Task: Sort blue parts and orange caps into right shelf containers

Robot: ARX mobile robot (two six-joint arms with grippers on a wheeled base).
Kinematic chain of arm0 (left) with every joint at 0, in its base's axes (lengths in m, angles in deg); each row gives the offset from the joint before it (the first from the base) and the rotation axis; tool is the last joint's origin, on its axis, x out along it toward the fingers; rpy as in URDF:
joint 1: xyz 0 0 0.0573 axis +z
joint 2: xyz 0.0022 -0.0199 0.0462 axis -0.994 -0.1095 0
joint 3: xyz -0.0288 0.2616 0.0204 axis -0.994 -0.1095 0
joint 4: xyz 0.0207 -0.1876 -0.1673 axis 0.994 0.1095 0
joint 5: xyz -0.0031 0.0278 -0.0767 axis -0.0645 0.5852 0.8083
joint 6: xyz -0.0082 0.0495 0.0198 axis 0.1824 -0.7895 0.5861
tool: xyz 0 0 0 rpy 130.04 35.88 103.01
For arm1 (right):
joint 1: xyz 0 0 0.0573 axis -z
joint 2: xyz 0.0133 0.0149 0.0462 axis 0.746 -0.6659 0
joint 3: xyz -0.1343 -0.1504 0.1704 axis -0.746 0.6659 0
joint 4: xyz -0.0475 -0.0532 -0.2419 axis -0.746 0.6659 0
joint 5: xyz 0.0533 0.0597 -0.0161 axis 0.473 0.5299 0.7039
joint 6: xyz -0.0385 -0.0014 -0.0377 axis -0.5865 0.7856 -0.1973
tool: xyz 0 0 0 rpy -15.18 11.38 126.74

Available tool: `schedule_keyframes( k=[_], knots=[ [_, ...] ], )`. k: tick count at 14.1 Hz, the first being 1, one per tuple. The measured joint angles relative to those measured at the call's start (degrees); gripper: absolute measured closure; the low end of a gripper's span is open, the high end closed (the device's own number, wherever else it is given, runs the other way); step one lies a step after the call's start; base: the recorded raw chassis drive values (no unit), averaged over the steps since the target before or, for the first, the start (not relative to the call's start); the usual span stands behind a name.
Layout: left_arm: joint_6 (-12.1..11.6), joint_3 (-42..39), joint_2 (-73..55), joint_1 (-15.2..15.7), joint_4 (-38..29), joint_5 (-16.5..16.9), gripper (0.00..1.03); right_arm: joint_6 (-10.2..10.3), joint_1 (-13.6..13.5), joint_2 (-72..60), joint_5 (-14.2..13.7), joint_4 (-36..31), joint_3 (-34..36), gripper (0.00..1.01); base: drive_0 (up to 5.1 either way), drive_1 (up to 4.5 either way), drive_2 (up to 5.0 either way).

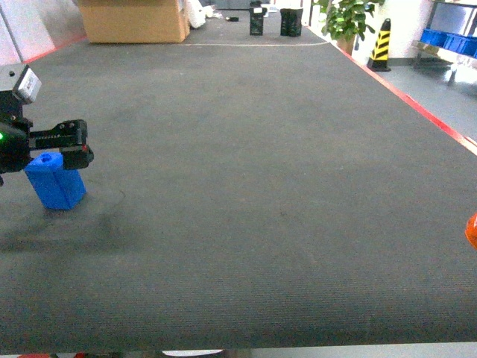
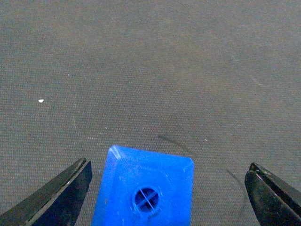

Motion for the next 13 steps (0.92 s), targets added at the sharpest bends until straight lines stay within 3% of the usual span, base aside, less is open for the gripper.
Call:
schedule_keyframes(
  k=[3, 7, 8, 12, 13],
  knots=[
    [-0.2, 3.9, -3.5, 0.6, 1.8, -0.8, 0.06, 0.0, 0.0, 0.0, 0.0, 0.0, 0.0, 0.58, 0.0, 0.00, 0.0],
    [-1.8, -0.1, -2.4, 0.5, 0.7, -0.2, 0.49, 0.0, 0.0, 0.0, 0.0, 0.0, 0.0, 0.58, 0.0, 0.00, 0.0],
    [-2.1, -3.3, 0.4, 0.4, -0.4, -1.2, 0.56, 0.0, 0.0, 0.0, 0.0, 0.0, 0.0, 0.58, 0.0, 0.00, 0.0],
    [-6.3, -26.3, 32.6, -2.0, -21.0, -5.1, 0.58, 0.0, 0.0, 0.0, 0.0, 0.0, 0.0, 0.58, 0.0, 0.00, 0.0],
    [-7.2, -29.0, 38.6, -2.7, -21.6, -4.7, 0.58, 0.0, 0.0, 0.0, 0.0, 0.0, 0.0, 0.58, 0.0, 0.00, 0.0]
  ],
)
